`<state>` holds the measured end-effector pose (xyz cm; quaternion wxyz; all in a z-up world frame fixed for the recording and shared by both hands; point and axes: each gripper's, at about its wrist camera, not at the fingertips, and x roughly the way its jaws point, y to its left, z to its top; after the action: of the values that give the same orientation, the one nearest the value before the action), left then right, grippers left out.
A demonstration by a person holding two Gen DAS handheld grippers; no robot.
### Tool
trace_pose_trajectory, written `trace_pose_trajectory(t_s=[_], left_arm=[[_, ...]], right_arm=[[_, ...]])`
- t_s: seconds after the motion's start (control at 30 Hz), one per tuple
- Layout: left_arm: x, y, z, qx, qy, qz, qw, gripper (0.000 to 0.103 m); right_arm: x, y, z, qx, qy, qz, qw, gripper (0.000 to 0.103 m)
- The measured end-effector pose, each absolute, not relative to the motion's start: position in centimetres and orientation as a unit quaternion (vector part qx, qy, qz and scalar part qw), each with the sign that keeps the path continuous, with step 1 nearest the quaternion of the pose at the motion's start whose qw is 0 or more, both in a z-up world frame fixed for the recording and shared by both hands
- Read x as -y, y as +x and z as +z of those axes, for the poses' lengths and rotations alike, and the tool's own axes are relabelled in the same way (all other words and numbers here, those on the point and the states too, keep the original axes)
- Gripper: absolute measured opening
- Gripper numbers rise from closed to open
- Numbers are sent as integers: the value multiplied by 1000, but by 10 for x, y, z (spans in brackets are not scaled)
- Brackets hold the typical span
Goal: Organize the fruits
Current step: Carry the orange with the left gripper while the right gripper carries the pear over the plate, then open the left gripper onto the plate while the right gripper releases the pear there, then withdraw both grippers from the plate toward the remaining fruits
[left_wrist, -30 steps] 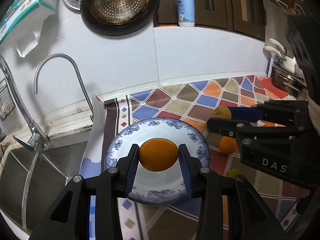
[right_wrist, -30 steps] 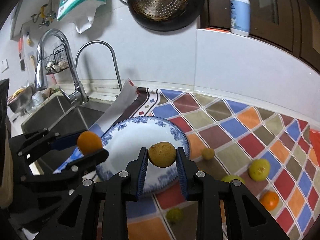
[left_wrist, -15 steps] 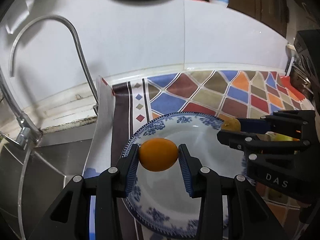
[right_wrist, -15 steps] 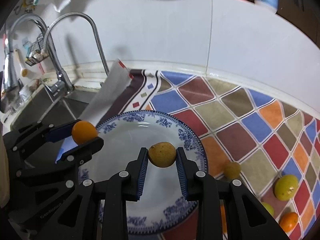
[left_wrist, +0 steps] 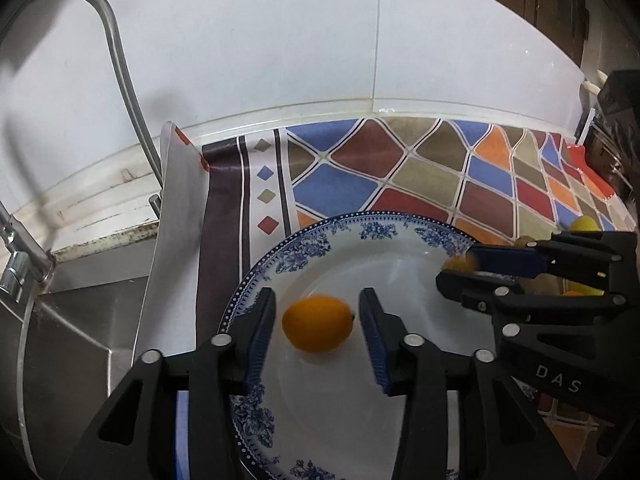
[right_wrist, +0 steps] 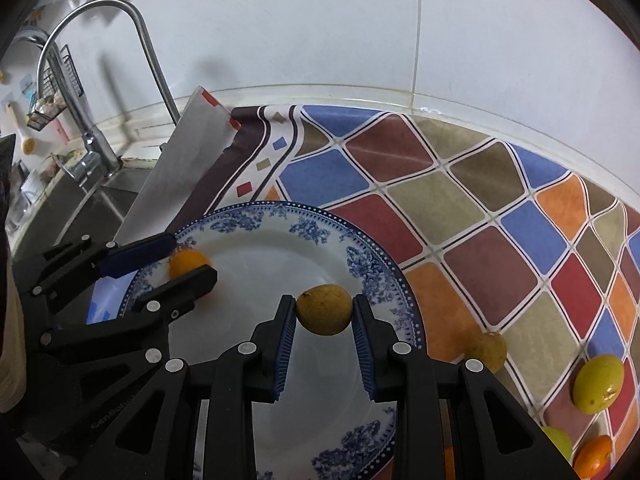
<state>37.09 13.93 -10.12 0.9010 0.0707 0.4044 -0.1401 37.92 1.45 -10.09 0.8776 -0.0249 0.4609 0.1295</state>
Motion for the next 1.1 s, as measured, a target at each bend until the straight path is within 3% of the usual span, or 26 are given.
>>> trace_pose_trajectory(t_s=[0.4,0.63,0.77,1.1], left_arm=[[-147,327,-67,-373,54,-113,919,57],[-145,286,-37,-343,41,-79,935,68],[-141,262,-23,-326,29,-65,943,74],[-115,212,-1,-293,29,-53,954,83]], right_arm=[[-1,340,-71,-423,-17,110,900,40],[10,306,-47,-387,-14,126,913,43],[20,283,-33,-362,-12,126,924,53],[54,235,-5,-321,-13,110,941,61]])
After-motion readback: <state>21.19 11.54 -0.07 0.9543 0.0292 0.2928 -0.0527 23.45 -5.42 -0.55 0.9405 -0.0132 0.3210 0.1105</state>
